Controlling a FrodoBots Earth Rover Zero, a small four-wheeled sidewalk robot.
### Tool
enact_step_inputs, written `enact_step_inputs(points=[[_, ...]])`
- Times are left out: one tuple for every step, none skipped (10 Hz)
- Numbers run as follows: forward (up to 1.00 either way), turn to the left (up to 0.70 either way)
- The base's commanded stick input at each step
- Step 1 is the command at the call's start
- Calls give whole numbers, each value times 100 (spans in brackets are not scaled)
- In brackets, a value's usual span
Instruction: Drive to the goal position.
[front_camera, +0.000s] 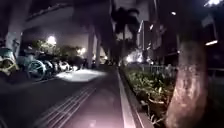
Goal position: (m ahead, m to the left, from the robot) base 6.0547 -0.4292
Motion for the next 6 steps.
enact_step_inputs(points=[[45, 0], [45, 0], [45, 0], [45, 0], [45, 0], [45, 0]])
